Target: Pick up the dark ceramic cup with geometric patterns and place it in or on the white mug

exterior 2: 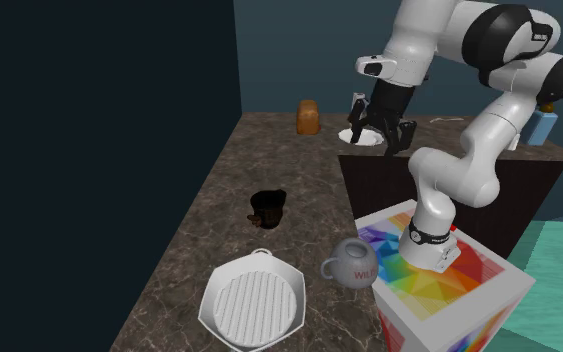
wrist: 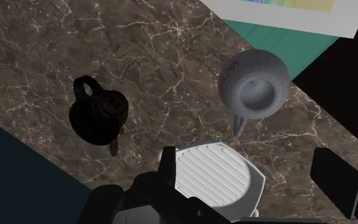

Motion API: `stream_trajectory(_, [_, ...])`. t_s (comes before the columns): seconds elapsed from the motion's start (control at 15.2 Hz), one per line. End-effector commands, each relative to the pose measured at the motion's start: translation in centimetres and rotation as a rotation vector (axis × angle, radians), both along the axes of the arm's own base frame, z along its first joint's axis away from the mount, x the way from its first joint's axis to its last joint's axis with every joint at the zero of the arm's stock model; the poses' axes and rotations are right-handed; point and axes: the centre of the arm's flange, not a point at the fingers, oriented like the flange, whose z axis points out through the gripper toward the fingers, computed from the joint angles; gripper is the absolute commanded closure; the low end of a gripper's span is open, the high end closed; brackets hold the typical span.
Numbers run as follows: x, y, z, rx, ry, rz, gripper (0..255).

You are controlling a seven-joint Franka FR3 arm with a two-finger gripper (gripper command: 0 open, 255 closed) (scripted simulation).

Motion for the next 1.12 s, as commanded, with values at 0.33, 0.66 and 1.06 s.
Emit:
stream_trajectory(0.33, [2.9,-3.5,-4.7,-0.013,0.006,0.007,0])
stream_trajectory(0.66, [5.7,-7.0,-9.5,-0.025,0.012,0.013,0])
stream_trajectory(1.06, [9.2,-11.3,-15.1,-0.041,0.02,0.021,0])
